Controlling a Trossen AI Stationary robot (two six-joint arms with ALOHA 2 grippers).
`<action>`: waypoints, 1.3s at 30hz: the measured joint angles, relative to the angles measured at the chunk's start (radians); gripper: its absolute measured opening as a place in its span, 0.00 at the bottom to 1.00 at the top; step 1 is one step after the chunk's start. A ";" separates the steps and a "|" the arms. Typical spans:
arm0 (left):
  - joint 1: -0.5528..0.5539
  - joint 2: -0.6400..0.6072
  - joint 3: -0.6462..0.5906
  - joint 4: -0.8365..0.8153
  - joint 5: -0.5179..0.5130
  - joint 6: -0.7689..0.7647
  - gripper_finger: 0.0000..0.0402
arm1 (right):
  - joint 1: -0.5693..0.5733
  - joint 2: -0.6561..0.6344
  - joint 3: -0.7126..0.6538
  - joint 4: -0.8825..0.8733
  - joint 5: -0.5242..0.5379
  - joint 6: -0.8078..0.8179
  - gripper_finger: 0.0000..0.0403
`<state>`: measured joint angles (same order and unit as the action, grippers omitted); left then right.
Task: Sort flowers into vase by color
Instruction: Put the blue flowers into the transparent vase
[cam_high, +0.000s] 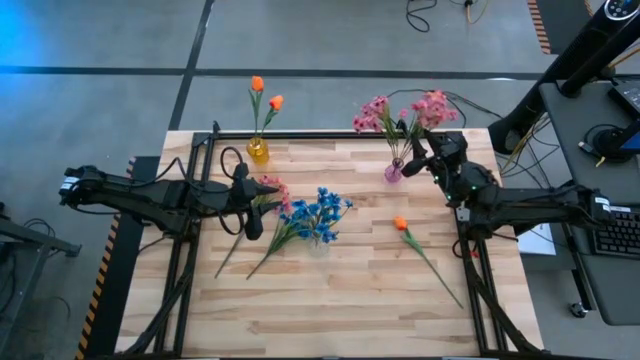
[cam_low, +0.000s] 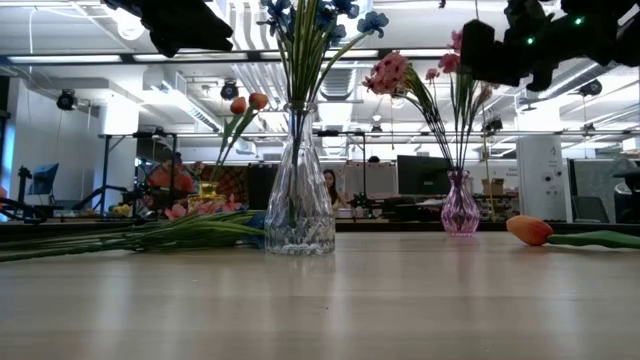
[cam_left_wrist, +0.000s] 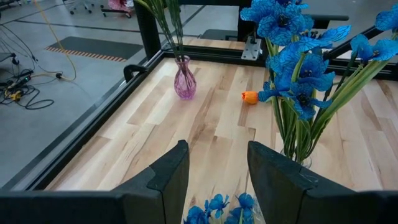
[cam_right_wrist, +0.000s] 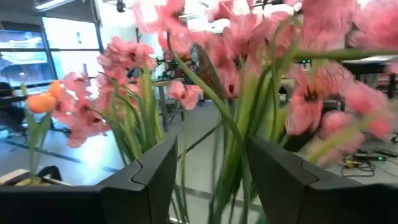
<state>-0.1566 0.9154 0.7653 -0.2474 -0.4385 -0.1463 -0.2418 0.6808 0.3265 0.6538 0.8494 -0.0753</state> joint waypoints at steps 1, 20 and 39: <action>0.000 0.000 0.000 0.000 0.000 0.000 0.36 | 0.008 -0.005 0.008 -0.012 0.001 0.000 0.46; 0.000 0.000 -0.001 0.000 0.001 0.000 0.36 | 0.061 -0.003 0.271 -0.616 0.050 0.271 0.46; 0.000 0.000 -0.001 0.000 0.003 -0.052 0.36 | 0.225 0.005 0.297 -0.654 -0.020 0.372 0.46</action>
<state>-0.1566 0.9154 0.7643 -0.2478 -0.4354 -0.1985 -0.0164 0.6862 0.6231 0.0002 0.8295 0.2964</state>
